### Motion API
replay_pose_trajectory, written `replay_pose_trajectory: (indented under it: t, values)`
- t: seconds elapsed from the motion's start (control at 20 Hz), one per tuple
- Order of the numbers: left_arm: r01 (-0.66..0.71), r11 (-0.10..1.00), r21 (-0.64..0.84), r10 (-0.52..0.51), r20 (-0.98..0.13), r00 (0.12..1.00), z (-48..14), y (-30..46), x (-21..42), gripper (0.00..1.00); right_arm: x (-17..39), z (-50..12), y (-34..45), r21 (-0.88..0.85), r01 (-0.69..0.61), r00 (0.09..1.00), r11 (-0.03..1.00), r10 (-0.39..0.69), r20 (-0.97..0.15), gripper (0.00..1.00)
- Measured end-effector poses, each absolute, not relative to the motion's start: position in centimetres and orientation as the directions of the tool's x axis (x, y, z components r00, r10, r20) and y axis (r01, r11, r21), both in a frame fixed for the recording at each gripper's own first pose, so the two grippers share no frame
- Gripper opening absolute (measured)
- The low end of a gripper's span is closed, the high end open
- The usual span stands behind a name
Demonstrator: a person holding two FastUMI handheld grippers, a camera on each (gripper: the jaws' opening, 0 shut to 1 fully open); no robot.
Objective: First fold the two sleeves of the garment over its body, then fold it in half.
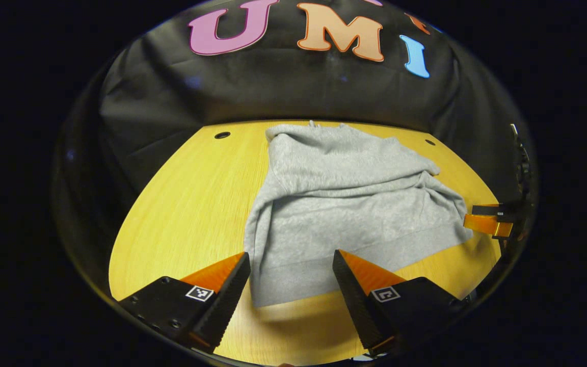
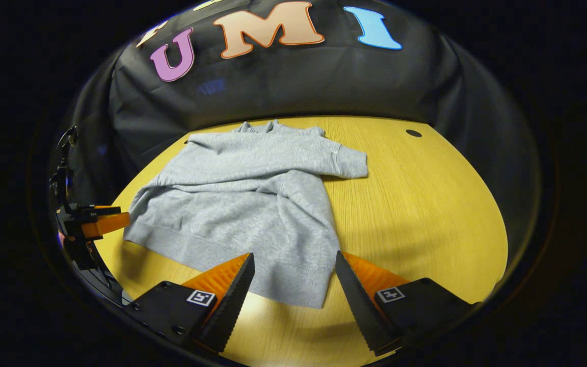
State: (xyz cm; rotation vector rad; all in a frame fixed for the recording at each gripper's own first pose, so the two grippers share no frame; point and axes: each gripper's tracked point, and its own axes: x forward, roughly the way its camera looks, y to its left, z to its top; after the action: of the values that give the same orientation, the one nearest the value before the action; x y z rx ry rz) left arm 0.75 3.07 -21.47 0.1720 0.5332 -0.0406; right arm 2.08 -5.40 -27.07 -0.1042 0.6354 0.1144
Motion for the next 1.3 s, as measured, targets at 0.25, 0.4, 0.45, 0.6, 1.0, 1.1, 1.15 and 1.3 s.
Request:
replay_pose_trajectory:
  t: [0.25,0.4,0.45,0.6,1.0,1.1,1.15,1.3]
  values:
    - [0.065,0.98,0.189,0.044,-0.524,0.851,-22.9,3.7,1.0,0.95,2.1,-28.3,-6.1,-0.064,-0.112,0.796,0.992,0.051,-0.604,0.99]
    - [0.048,0.982,0.181,0.058,-0.537,0.842,-23.6,4.0,1.0,0.95,2.1,-29.2,-6.0,-0.066,-0.095,0.791,0.993,0.035,-0.611,0.95]
    - [0.043,0.983,0.18,0.064,-0.546,0.835,-24.0,4.1,1.0,0.96,2.1,-29.1,-6.0,-0.075,-0.096,0.795,0.993,0.031,-0.606,0.98]
    - [0.037,0.984,0.174,0.066,-0.547,0.835,-24.3,4.1,0.8,0.98,2.3,-29.3,-5.8,-0.066,-0.089,0.797,0.994,0.031,-0.603,0.92]
    - [0.044,0.99,0.134,0.034,-0.527,0.849,-24.6,3.4,1.0,0.91,2.0,-29.7,-5.2,-0.087,-0.101,0.8,0.991,0.029,-0.599,0.64]
    - [0.058,0.989,0.133,0.02,-0.523,0.852,-24.5,3.0,1.4,0.75,2.2,-30.0,-4.4,-0.044,-0.108,0.792,0.993,0.06,-0.607,0.48]
    - [0.063,0.989,0.131,0.015,-0.524,0.852,-24.5,2.7,1.6,0.62,2.0,-29.9,-4.1,-0.022,-0.103,0.791,0.994,0.069,-0.608,0.34]
    - [0.077,0.991,0.111,-0.007,-0.524,0.851,-24.5,1.9,2.2,0.39,2.3,-30.2,-3.8,-0.014,-0.097,0.784,0.995,0.068,-0.617,0.2]
